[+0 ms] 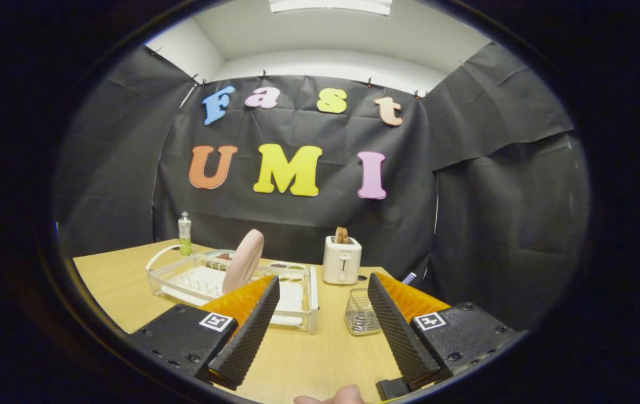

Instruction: Take the plate from the dish rack, then take the spoon from the basket and place it into the plate.

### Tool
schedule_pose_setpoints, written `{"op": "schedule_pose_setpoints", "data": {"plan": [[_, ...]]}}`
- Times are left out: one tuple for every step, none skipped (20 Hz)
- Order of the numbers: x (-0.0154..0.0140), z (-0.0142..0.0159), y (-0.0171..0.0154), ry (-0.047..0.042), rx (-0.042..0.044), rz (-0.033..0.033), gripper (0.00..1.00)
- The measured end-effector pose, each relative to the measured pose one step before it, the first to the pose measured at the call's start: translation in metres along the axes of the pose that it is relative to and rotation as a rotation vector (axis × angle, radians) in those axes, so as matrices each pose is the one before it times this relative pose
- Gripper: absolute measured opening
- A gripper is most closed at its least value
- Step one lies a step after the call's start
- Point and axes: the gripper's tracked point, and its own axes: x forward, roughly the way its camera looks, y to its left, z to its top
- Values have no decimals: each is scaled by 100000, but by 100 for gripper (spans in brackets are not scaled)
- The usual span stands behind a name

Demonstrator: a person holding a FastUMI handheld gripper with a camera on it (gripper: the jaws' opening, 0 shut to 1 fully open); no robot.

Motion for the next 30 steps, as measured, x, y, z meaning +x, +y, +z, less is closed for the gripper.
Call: {"op": "schedule_pose_setpoints", "data": {"plan": [[18,73,-141,-110,627,-629,100],[-22,295,-168,-410,501,-886,100],[137,145,-217,-392,418,-1090,100],[3,306,-31,-469,294,-407,100],[-79,246,224,-705,-259,-85,100],[-106,398,-21,-922,-806,-903,100],[-1,283,-129,-787,-610,-1136,100],[-6,451,136,-700,-472,-651,100],[-52,283,403,-534,-64,-28,100],[-2,313,503,-186,107,344,100],[130,307,501,-699,278,300,100],[-17,389,507,-847,146,425,100],[223,51,596,-444,-139,531,100],[135,284,505,-691,-177,635,100],[113,75,690,-177,-278,971,100],[183,11,731,78,418,1755,100],[158,-217,709,681,313,1838,100],[194,-215,528,1282,-61,1532,100],[323,-248,414,1265,312,1655,100],[328,-95,426,1513,507,1540,100],[355,-36,379,1600,607,1631,100],[425,99,384,611,673,1563,100],[445,99,-17,1027,516,447,100],[467,206,172,1458,407,1242,100],[640,136,296,1678,820,1224,100],[497,443,316,2489,389,1687,100],[572,379,346,2142,787,1635,100],[631,616,208,2727,62,1350,100],[639,733,102,2381,-179,1171,100],[701,737,88,2174,-533,875,100]]}}
